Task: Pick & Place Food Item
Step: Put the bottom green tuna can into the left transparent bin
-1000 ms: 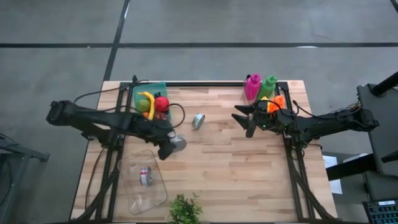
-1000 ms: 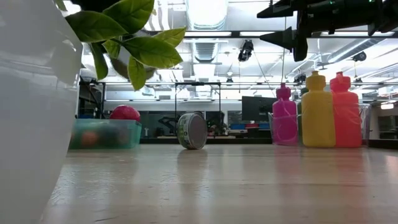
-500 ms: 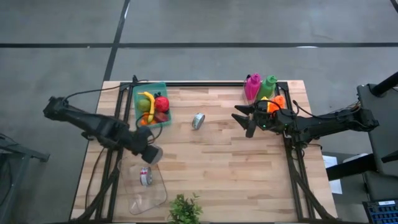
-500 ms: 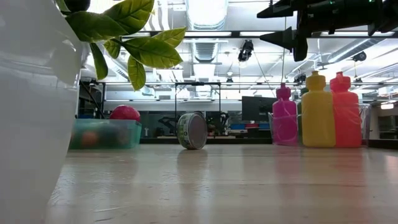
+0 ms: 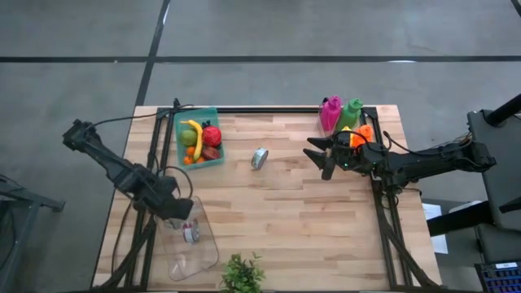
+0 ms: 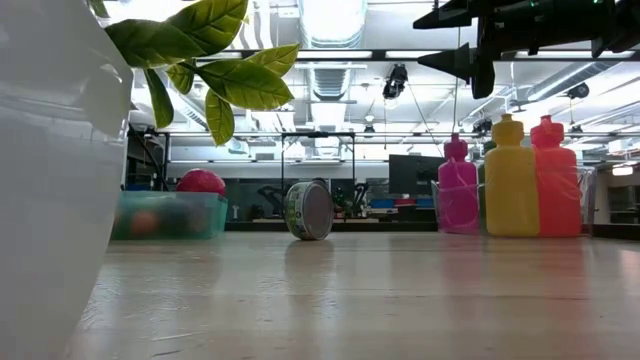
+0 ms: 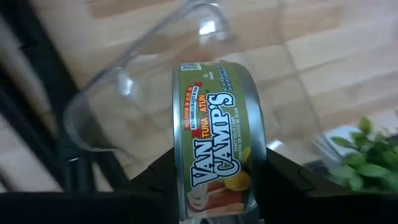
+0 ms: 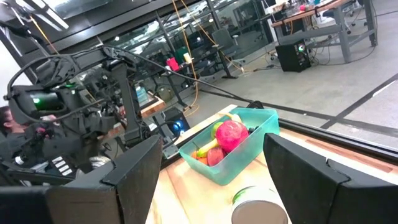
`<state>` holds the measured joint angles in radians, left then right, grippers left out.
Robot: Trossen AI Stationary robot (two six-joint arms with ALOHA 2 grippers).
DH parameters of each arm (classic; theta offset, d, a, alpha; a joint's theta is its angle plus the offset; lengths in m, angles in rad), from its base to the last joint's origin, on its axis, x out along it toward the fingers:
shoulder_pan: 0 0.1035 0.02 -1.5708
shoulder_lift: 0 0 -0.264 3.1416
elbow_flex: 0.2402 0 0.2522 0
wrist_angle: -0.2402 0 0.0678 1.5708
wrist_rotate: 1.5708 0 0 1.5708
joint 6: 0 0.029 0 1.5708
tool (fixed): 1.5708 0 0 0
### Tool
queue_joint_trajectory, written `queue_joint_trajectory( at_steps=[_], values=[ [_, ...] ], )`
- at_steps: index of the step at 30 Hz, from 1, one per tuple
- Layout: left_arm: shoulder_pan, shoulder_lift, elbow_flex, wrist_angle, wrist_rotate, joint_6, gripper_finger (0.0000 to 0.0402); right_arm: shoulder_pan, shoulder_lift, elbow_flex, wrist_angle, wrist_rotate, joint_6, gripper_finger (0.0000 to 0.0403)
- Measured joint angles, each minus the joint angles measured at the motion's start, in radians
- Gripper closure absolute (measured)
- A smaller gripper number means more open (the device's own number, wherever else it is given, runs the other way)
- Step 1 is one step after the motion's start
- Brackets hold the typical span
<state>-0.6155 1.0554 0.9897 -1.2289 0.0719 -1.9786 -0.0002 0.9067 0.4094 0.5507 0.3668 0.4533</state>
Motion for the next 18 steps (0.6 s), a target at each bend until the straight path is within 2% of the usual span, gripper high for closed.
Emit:
queue_joint_trajectory(
  at_steps=[9, 18],
  values=[
    [-0.025, 0.002, -0.066, -0.023, -0.015, -0.075, 0.0245, 0.0, 0.0, 0.0, 0.0, 0.0, 0.0, 0.0126],
    [-0.025, 0.002, -0.19, 0.066, 0.007, -0.125, 0.0245, 0.0, 0.0, 0.0, 0.0, 0.0, 0.0, 0.0126]
  ],
)
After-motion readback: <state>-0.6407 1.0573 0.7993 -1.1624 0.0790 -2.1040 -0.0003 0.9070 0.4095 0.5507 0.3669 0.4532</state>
